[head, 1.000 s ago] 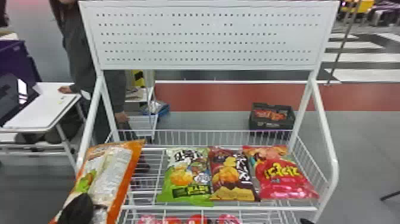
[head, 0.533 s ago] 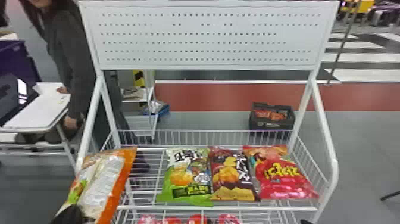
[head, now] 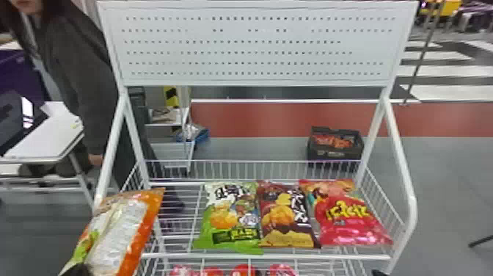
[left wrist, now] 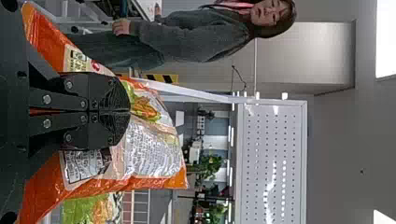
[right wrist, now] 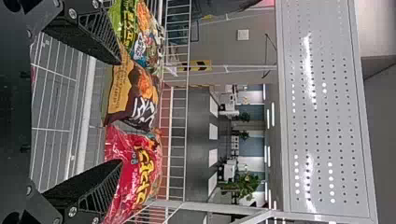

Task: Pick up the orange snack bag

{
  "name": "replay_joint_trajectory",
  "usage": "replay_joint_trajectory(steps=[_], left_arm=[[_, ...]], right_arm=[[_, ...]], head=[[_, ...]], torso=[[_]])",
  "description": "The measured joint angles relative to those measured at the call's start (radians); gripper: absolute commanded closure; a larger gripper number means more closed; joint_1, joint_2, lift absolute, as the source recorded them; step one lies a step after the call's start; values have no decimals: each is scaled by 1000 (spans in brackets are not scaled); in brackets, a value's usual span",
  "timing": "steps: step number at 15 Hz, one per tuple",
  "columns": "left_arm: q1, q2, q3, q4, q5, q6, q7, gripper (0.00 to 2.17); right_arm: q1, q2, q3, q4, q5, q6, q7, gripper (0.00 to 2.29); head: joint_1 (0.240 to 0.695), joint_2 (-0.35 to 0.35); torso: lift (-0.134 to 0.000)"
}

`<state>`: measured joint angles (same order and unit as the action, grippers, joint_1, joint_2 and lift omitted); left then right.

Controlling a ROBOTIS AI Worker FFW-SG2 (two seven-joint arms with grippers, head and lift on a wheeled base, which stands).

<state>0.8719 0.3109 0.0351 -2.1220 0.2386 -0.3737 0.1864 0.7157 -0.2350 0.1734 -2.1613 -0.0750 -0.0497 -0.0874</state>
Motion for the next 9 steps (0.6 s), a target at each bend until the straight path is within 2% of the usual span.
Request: replay_joint_trajectory(steps=[9], left_arm=[[29, -3, -9, 6, -17, -49, -2, 1443]], right_arm=[[-2, 6, -2, 4, 2, 3, 0, 144]], head=[[499, 0]], torso=[[0]])
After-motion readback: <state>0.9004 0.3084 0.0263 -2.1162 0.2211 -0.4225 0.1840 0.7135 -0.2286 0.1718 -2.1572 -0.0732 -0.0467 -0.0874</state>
